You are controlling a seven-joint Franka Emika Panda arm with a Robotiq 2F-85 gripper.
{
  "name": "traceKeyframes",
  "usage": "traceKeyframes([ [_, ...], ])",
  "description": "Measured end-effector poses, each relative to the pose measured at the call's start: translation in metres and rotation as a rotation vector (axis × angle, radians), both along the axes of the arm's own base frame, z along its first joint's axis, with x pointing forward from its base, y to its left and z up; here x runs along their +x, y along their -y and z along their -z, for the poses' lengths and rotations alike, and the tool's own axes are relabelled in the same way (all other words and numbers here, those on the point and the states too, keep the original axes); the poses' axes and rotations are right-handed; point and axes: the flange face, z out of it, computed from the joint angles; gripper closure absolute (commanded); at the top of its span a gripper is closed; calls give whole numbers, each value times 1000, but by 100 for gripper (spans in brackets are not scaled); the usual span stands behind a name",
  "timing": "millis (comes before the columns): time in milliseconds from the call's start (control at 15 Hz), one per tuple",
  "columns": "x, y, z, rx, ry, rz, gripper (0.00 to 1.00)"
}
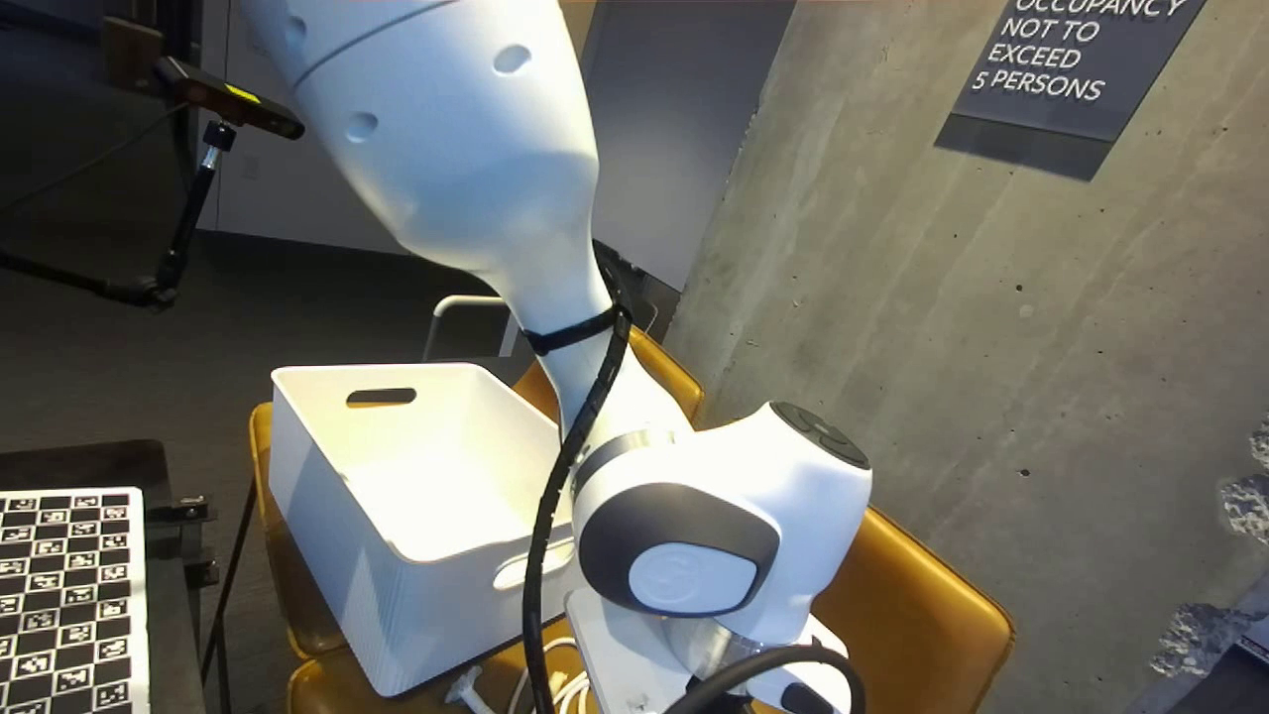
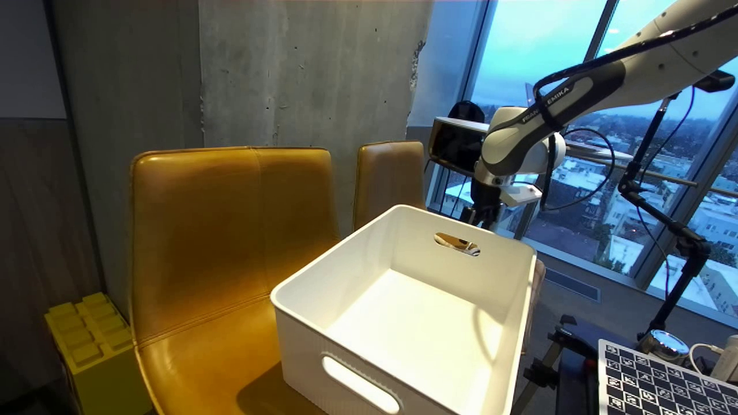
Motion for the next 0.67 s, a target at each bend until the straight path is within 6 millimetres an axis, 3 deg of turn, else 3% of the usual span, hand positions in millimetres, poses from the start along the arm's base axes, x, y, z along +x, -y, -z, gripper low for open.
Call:
traceKeyframes([
  [533, 15, 4, 29, 14, -36, -7, 0],
  [600, 15, 4, 32, 14, -38, -6, 4],
  [667, 16, 5, 35, 13, -40, -6, 19],
])
